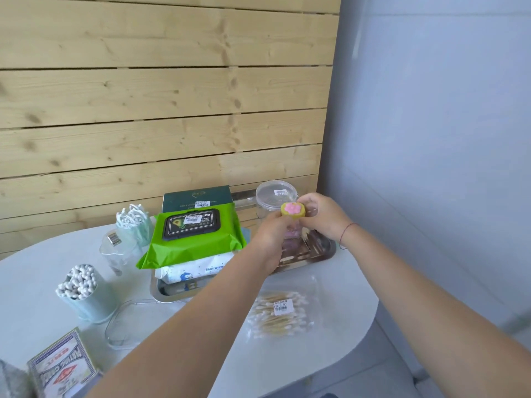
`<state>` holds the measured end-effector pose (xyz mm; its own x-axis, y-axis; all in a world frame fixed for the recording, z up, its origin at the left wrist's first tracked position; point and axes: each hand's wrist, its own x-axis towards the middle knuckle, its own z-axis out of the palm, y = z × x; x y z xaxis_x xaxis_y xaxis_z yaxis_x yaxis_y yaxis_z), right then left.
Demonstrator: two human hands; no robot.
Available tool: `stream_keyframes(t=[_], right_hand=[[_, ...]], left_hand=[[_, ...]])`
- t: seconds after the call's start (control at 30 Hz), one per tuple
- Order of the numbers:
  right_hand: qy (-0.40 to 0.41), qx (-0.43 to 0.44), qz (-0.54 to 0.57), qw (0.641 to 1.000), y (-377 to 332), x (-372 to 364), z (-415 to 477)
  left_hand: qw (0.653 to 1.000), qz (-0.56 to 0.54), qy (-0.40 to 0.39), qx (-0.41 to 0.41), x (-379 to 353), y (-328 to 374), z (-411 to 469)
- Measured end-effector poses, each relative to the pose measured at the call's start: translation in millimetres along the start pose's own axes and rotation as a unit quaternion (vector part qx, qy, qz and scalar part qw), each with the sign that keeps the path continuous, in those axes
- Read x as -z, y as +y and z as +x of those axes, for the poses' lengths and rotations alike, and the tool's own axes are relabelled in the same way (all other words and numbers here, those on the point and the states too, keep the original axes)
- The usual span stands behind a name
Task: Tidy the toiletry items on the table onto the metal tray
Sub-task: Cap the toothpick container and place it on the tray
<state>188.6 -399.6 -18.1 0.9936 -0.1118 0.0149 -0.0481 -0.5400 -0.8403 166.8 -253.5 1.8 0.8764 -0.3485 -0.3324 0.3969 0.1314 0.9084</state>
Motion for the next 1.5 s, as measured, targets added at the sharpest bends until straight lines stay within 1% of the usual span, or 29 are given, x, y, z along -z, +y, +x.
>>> stream_keyframes(t=[0.13, 0.33, 0.4, 0.47, 0.53, 0.57, 0.6, 0.67, 0.73, 0.8, 0.83, 0.9, 0.97, 1.0, 1.07, 1.13, 1.2, 1.23, 1.33, 1.5], right_hand=[[0.002, 0.007, -0.046, 0.999, 1.0, 0.3, 7.0], [0.024, 0.009, -0.074, 0.997, 3.0, 2.0, 11.8], [0.03, 0.008, -0.077, 0.997, 3.6, 2.5, 11.3], [0.021, 0.004, -0.077, 0.997, 3.4, 6.5, 10.5], [-0.001, -0.007, -0.057, 0.998, 2.9, 15.9, 9.9], [0.003, -0.014, -0.04, 0.999, 3.2, 22.9, 9.8], [0.024, -0.021, -0.022, 0.999, 4.8, 32.1, 8.9], [0.096, -0.043, 0.003, 0.994, 12.8, 51.8, 4.6], [0.161, -0.08, -0.024, 0.983, 23.2, 67.8, -3.5], [0.175, -0.092, -0.04, 0.979, 28.2, 72.3, -12.0], [0.16, -0.078, -0.035, 0.983, 26.1, 69.6, -14.9], [0.089, -0.022, -0.037, 0.995, 14.3, 55.2, -15.4], [0.002, 0.031, -0.073, 0.997, 0.7, 34.2, -11.3], [-0.023, 0.05, -0.104, 0.993, -4.2, 24.4, -7.8], [-0.038, 0.076, -0.165, 0.983, -10.5, 8.7, -0.4], [-0.021, 0.086, -0.199, 0.976, -12.5, 1.7, 2.9], [-0.005, 0.083, -0.196, 0.977, -11.7, 2.7, 1.9], [-0.011, 0.078, -0.188, 0.979, -10.3, 5.8, -0.3], [-0.055, 0.064, -0.164, 0.983, -6.4, 17.6, -15.0], [-0.094, 0.069, -0.168, 0.979, -6.0, 22.5, -34.5]], left_hand=[[1.0, 0.009, 0.015, 0.003, -1.8, -0.5, 5.0], [1.0, 0.024, -0.003, 0.002, -7.9, 2.2, 6.0], [1.0, 0.029, -0.005, 0.006, -8.5, 2.2, 5.1], [1.0, 0.02, -0.006, 0.011, -7.7, 2.4, 3.2], [1.0, 0.016, -0.01, 0.012, -4.9, 2.6, 0.4], [1.0, 0.014, -0.012, 0.014, -2.8, 2.6, -0.8], [1.0, 0.016, -0.01, 0.015, -0.7, 2.5, -1.5], [1.0, 0.016, -0.002, 0.012, 5.1, 2.2, -4.5], [1.0, 0.018, -0.001, 0.003, 11.7, 2.1, -9.7], [0.999, 0.034, -0.004, 0.001, 18.6, -0.2, -17.9], [0.999, 0.04, -0.003, 0.002, 21.4, -2.1, -24.0], [0.998, 0.061, 0.012, 0.005, 26.5, -8.3, -30.8], [0.996, 0.085, 0.029, 0.012, 30.4, -13.1, -35.5], [0.995, 0.096, 0.033, 0.009, 31.3, -15.2, -36.3], [0.993, 0.112, 0.03, 0.004, 31.5, -14.5, -42.2], [0.992, 0.125, 0.02, 0.006, 29.1, -13.7, -43.4], [0.99, 0.138, 0.005, 0.006, 24.5, -12.9, -40.3], [0.99, 0.142, 0.0, 0.006, 20.8, -12.3, -38.0], [0.989, 0.144, -0.019, -0.002, 8.1, -13.2, -30.6], [0.985, 0.169, -0.039, -0.022, -6.5, -22.5, -22.1]])
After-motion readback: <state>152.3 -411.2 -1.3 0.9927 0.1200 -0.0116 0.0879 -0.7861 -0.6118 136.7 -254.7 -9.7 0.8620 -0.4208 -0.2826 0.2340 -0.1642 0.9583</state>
